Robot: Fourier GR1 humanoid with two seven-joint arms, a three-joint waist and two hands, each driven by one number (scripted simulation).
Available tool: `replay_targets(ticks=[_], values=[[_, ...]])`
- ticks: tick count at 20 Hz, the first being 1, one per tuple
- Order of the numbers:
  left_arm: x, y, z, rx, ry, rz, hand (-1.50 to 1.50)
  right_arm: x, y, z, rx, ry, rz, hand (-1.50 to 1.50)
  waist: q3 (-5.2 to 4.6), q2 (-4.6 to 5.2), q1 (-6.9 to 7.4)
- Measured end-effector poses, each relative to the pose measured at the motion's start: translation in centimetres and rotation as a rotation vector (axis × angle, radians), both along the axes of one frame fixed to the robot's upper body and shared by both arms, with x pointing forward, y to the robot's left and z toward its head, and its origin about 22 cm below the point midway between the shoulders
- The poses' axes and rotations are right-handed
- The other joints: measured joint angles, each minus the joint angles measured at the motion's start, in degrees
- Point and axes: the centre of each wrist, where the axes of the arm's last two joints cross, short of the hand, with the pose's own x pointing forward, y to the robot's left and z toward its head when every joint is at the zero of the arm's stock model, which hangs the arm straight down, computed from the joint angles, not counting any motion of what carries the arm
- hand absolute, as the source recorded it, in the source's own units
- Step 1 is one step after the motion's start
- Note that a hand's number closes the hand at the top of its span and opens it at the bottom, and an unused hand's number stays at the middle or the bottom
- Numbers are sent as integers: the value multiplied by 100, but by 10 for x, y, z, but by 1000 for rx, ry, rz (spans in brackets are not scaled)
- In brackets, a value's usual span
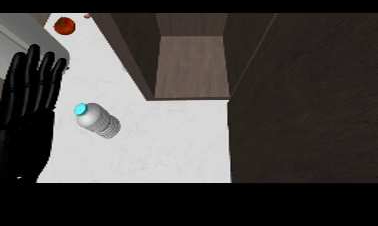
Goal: Pick up the bottled water, place it into the cabinet and close the cabinet
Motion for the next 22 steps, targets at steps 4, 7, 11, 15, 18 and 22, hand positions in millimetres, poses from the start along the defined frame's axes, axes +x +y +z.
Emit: replay_targets(ticks=[4,7,11,15,18,22], values=[[2,5,2,-8,-7,-193,-150,-5,-1,3,-36,-7,11,-150,82,-41,54],[3,5,-9,-39,68,-381,-150,-11,5,-1,0,25,56,-150,105,-23,18],[-2,17,-39,-130,325,-500,-150,-20,17,-16,153,172,156,-150,124,-22,37],[-9,50,-45,-181,457,-564,-150,-42,17,-22,225,259,202,-150,133,-50,54],[-12,82,-46,-201,502,-591,-150,-54,16,-23,251,286,211,-150,137,-53,78],[-15,115,-43,-217,526,-615,-150,-71,12,-22,271,301,221,-150,139,-57,92]])
